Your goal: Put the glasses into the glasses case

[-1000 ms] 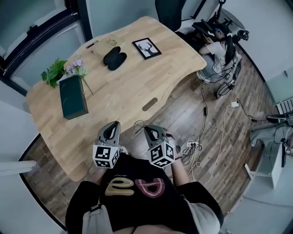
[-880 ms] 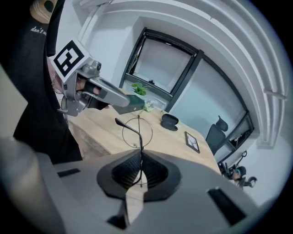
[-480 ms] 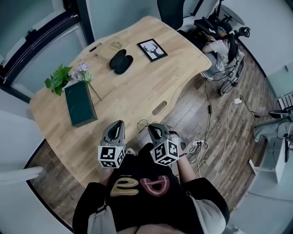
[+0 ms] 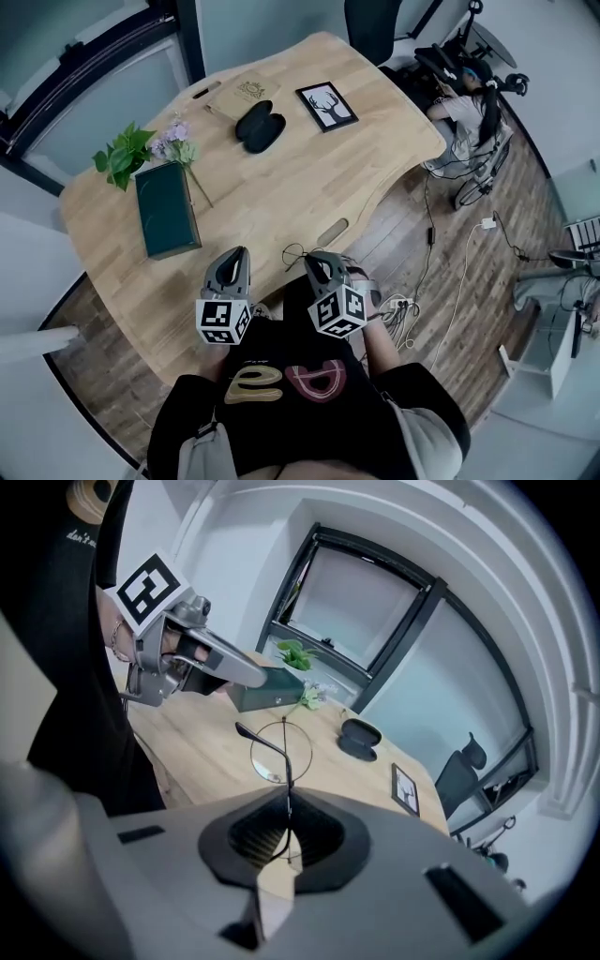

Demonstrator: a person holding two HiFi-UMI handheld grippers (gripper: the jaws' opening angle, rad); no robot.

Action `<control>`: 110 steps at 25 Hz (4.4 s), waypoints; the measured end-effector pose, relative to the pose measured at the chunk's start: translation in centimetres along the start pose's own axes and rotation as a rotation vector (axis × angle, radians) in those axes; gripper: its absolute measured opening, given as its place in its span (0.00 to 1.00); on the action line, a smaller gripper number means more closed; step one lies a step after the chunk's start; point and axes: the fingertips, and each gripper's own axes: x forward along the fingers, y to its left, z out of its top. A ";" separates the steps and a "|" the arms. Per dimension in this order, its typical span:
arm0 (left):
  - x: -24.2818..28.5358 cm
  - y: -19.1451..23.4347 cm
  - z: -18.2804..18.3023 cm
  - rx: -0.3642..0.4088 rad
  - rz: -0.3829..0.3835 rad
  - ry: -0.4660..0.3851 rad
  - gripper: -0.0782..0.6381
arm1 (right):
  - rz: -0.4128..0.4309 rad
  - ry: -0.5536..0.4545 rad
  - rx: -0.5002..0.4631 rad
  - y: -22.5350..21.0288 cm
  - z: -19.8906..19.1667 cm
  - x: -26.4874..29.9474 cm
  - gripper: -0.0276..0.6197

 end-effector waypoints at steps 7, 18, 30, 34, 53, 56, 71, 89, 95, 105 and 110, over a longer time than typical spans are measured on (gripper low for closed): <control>2.7 0.6 0.2 -0.043 0.093 0.005 0.15 | 0.069 -0.026 -0.077 -4.1 -0.3 3.0 0.07; 9.5 1.0 3.0 -0.090 0.278 -0.027 0.15 | 0.149 -0.157 -0.183 -14.4 0.6 7.9 0.07; 14.3 2.0 5.3 -0.106 0.446 -0.069 0.15 | 0.238 -0.220 -0.382 -21.5 1.7 12.1 0.07; 15.7 1.7 5.7 -0.095 0.474 -0.078 0.15 | 0.250 -0.253 -0.455 -23.3 2.3 13.0 0.07; 14.3 1.2 4.7 -0.146 0.647 -0.083 0.15 | 0.304 -0.312 -0.784 -27.0 6.5 18.3 0.07; 14.2 2.0 4.5 -0.157 0.661 -0.076 0.15 | 0.316 -0.313 -0.822 -26.8 7.0 19.1 0.07; 14.4 4.7 3.4 -0.191 0.682 -0.039 0.15 | 0.362 -0.285 -1.020 -25.9 8.2 24.5 0.07; 13.5 7.0 2.8 -0.212 0.712 -0.023 0.15 | 0.448 -0.233 -1.128 -22.9 7.7 29.3 0.07; 13.2 7.7 2.0 -0.234 0.727 -0.009 0.15 | 0.484 -0.205 -1.152 -22.4 7.0 31.0 0.07; 13.8 9.0 1.1 -0.238 0.720 0.017 0.15 | 0.471 -0.177 -1.201 -22.3 6.7 33.2 0.07; 13.9 9.5 0.7 -0.241 0.714 0.034 0.15 | 0.484 -0.172 -1.218 -22.0 6.5 33.8 0.07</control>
